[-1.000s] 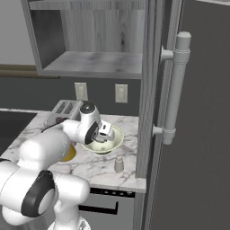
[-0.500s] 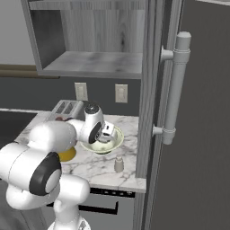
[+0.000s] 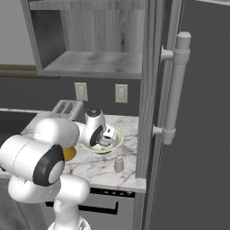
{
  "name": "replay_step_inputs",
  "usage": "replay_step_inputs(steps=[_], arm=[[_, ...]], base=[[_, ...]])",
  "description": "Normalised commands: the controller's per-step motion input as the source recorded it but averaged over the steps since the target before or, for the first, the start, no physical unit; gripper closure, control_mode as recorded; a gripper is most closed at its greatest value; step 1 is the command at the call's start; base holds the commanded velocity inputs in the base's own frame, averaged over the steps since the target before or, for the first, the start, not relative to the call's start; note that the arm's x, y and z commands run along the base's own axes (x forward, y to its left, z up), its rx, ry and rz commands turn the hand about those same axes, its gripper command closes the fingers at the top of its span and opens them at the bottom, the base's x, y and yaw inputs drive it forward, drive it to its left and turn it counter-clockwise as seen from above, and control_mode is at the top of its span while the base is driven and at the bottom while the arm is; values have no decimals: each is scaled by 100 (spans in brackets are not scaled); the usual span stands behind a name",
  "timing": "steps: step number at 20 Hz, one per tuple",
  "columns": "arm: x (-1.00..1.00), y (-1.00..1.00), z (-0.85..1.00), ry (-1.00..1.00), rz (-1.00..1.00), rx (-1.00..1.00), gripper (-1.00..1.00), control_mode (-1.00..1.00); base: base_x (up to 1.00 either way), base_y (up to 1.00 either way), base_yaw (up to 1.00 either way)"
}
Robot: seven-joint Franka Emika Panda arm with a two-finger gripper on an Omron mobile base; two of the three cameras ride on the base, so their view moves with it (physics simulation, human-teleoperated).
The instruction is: Retrieve the bottle and the shaker from the cabinet and place them next to the mixing bowl on the counter. Then add garlic from the fridge to the mixing bowl.
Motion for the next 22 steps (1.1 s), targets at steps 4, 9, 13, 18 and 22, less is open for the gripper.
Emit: replay_step_inputs(steps=[4, 9, 13, 18, 22], arm=[[0, 0, -22, 4, 0, 0, -100, -100], [0, 0, 0, 0, 0, 0, -100, -100], [0, 0, 0, 0, 0, 0, -100, -100], [0, 0, 1, -1, 0, 0, -100, -100], [0, 0, 17, -7, 0, 0, -100, -100]], base=[[0, 0, 0], [0, 0, 0], [0, 0, 0], [0, 0, 0], [0, 0, 0]])
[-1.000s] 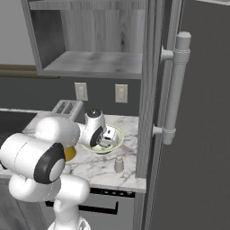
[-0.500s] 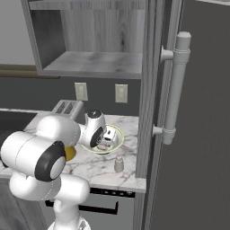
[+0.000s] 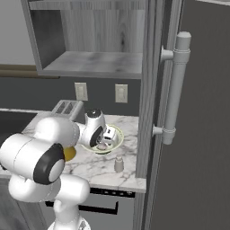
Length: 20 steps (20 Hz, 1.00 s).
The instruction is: Retrieve the bottle and the shaker from the cabinet and place them next to the mixing bowl on the counter. Then add garlic from the fridge to the mixing bowl.
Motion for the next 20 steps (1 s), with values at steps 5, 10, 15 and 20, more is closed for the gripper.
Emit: replay_step_inputs(steps=[5, 10, 15, 20], arm=[[-7, 0, 32, -14, 0, 0, -100, -100], [-27, 0, 42, -14, 0, -1, -100, -100], [-44, 0, 59, -8, 0, -1, -100, -100], [-58, 10, 66, 0, 0, -2, -100, -100]], base=[[0, 0, 0], [0, 0, 0], [0, 0, 0], [0, 0, 0]])
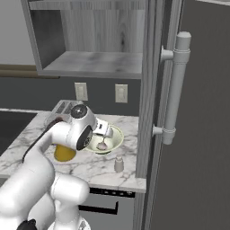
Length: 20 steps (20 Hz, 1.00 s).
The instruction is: Retrieve the bottle and the shaker from the cabinet and place them next to the mixing bowl on the counter. Then add garlic from the fridge to the mixing bowl.
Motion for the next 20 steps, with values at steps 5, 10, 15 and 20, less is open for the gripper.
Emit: replay_step_inputs(steps=[5, 10, 15, 20], arm=[[-85, 24, 67, 0, 0, -2, -100, -100], [-100, 28, 68, 0, 0, -1, -100, -100], [-86, 34, 77, 0, 0, 0, -100, -100], [-58, 19, 82, -3, 1, 0, -100, -100]], base=[[0, 0, 0], [0, 0, 0], [0, 0, 0], [0, 0, 0]])
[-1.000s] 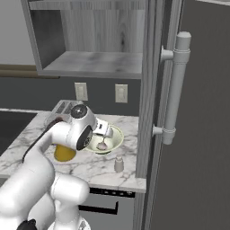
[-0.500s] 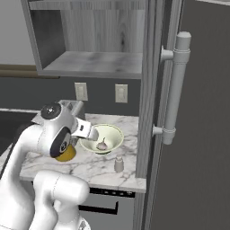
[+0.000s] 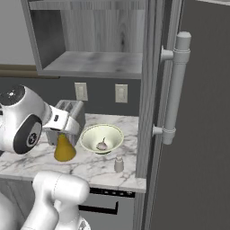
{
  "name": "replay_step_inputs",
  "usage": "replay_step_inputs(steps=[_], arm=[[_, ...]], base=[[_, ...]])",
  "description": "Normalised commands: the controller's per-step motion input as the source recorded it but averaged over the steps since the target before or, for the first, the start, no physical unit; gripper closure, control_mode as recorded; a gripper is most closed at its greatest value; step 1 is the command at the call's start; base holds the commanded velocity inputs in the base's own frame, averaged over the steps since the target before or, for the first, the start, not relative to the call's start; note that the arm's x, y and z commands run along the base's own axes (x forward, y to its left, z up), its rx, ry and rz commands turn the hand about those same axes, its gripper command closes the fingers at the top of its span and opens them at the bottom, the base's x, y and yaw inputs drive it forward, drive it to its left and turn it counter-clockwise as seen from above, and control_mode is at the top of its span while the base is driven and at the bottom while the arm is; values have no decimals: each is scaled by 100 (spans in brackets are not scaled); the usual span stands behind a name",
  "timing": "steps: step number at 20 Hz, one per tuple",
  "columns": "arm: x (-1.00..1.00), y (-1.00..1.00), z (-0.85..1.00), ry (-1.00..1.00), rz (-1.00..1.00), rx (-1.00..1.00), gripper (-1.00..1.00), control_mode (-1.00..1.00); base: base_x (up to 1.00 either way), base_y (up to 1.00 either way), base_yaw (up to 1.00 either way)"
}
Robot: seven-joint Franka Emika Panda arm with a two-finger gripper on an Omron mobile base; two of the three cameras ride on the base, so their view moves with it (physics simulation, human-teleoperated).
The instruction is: Retrieve the bottle and the shaker from the cabinet and place them next to the mixing bowl on the counter. Then add garlic from the fridge to the mixing bowl.
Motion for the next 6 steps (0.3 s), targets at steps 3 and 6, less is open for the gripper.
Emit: replay_step_inputs(steps=[3, 6], arm=[[-48, 3, 54, -9, 2, 0, -100, -100], [-36, 0, 35, -8, 0, 0, -100, -100]], base=[[0, 0, 0], [0, 0, 0]])
